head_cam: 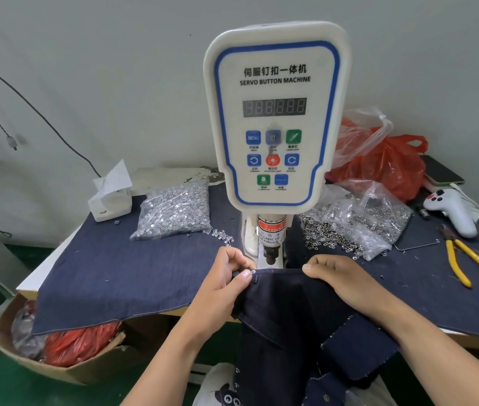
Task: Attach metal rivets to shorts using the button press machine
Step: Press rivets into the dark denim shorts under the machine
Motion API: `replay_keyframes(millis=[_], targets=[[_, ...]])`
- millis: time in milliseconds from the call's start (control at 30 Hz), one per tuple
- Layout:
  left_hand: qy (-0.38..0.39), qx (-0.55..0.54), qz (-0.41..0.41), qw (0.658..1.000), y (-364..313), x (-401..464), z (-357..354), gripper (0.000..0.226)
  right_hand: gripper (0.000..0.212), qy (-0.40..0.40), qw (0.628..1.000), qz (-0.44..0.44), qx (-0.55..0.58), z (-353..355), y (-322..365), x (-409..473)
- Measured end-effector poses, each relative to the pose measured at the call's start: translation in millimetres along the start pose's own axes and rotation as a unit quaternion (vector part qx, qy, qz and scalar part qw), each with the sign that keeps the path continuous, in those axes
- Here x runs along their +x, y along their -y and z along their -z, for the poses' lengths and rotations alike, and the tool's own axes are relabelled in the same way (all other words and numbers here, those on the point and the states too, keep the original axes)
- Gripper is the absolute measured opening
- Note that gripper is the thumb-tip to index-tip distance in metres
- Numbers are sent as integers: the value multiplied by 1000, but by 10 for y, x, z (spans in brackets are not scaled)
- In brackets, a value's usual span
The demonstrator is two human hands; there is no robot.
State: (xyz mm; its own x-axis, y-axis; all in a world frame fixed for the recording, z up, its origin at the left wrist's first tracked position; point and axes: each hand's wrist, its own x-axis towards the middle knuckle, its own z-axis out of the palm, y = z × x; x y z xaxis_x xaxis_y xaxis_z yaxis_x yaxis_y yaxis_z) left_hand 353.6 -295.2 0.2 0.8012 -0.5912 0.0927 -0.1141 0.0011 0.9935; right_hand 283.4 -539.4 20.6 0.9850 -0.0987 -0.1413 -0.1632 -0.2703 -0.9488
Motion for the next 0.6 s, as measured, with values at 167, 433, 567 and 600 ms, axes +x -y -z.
replay_keyframes(millis=[167,433,567,600], targets=[[2,1,0,1000,18,-2,9,8,35,-1,1000,-2,-6,0,4,7],[-3,-5,15,1000,30,2,6,8,38,0,1000,3,-15,10,-35,17],[1,-14,20,1000,31,0,12,5,39,3,1000,10,-19,21,-38,8],[-3,-13,23,1000,26,-2,10,5,38,3,1000,9,-16,23,-35,8]])
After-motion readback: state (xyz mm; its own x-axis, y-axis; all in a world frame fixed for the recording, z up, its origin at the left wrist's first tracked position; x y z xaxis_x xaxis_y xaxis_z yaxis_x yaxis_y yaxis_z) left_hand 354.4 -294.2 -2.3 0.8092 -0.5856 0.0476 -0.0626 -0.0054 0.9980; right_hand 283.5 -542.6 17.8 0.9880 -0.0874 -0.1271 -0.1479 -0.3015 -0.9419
